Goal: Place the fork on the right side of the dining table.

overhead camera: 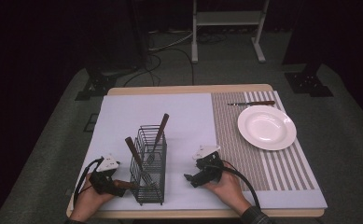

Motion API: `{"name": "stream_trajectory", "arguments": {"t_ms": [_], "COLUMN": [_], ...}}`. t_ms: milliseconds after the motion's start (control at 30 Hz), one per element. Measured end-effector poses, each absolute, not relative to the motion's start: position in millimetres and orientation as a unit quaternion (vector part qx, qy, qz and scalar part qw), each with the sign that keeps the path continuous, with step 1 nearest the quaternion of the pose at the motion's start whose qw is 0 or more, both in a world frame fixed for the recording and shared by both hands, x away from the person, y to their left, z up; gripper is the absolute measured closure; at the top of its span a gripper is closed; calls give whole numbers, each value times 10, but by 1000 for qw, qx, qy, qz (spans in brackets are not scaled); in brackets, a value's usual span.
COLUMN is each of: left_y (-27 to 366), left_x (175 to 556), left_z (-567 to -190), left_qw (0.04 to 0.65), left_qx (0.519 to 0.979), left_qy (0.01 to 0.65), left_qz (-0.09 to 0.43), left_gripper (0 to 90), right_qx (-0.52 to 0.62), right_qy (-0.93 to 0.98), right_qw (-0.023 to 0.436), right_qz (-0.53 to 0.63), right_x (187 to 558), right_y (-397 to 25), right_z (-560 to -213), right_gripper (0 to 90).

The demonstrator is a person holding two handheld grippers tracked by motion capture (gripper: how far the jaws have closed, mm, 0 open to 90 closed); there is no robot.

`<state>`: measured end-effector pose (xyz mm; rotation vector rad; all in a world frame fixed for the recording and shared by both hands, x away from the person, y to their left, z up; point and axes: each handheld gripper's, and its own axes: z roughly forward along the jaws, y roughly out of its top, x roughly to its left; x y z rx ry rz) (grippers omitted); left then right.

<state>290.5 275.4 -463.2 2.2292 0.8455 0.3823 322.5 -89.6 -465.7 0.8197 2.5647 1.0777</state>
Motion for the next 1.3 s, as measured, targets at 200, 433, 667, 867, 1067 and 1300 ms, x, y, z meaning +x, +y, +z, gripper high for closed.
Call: {"name": "stream_trajectory", "arguments": {"t_ms": [200, 433, 667, 867, 1067, 1300], "left_y": [2754, 2754, 2754, 2756, 2756, 2756], "left_x": [2905, 2905, 2904, 2905, 2904, 2904], "left_z": [-4632, -4632, -4632, -4631, -4630, -4631], "left_qw": [356, 356, 356, 354, 354, 355], "left_qx": [863, 863, 863, 864, 864, 863], "left_qy": [327, 327, 327, 326, 326, 327], "left_qz": [148, 148, 148, 148, 148, 148], "left_gripper": [0, 0, 0, 0, 0, 0], "right_qx": [281, 282, 284, 287, 282, 284], "right_qy": [878, 878, 871, 865, 862, 855], "right_qw": [118, 110, 92, 85, 91, 89], "right_qz": [370, 370, 391, 402, 413, 424], "right_x": [3230, 3238, 3240, 3260, 3298, 3349], "right_y": [-898, -903, -939, -942, -929, -913], "right_z": [-4658, -4631, -4523, -4439, -4334, -4255], "right_gripper": [43, 52, 94, 94, 94, 94]}}
